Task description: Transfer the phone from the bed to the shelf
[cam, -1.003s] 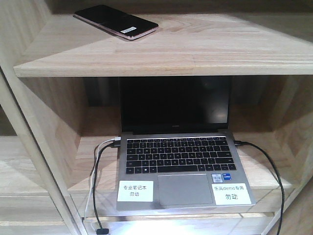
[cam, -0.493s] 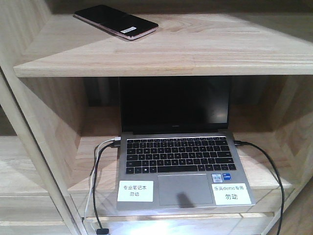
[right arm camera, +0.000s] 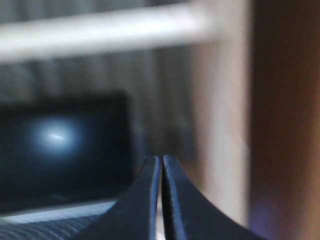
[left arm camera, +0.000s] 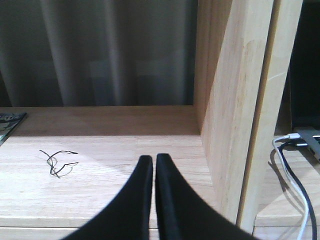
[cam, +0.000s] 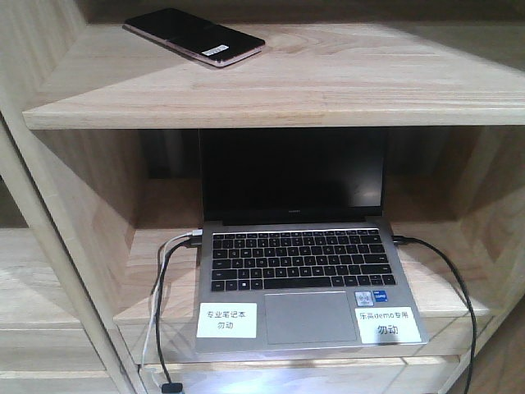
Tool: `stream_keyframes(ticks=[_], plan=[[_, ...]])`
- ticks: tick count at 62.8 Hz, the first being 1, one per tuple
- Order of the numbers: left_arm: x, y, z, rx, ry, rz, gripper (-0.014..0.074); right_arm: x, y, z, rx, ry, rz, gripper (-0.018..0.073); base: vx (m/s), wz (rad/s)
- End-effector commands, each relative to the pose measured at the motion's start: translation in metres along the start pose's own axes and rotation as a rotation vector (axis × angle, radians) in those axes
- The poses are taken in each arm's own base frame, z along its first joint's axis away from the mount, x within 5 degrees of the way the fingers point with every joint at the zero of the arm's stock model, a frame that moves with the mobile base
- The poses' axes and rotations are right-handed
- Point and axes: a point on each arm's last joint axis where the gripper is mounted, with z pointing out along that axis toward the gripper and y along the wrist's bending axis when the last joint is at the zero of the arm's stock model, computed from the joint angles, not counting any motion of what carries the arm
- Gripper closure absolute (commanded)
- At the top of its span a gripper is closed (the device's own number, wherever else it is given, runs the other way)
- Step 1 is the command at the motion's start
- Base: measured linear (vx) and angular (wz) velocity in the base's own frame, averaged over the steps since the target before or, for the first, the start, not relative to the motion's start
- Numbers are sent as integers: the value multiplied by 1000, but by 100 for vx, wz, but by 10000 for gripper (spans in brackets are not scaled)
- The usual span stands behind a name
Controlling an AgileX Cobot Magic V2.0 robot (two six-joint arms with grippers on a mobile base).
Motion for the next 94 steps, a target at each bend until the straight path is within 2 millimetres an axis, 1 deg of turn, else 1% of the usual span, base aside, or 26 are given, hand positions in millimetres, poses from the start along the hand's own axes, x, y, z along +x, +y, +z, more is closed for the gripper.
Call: stream_keyframes(ticks=[1, 10, 16, 19, 32, 94], plan=[[-4, 0, 0, -3, -71, -9, 595, 1, -2, 1, 30, -57, -12, 564, 0, 0], [-4, 0, 0, -3, -71, -9, 595, 31, -6, 7, 45, -22, -14, 564, 0, 0], [-4, 0, 0, -3, -71, -9, 595, 51, -8, 11, 44, -31, -10, 564, 0, 0], [-4, 0, 0, -3, -71, -9, 595, 52, -8, 11, 47, -6, -14, 564, 0, 0], [-4, 0, 0, -3, -71, -9, 595, 52, -8, 11, 46, -12, -58, 564, 0, 0], [-4, 0, 0, -3, -71, -9, 595, 52, -8, 11, 46, -12, -59, 564, 0, 0]])
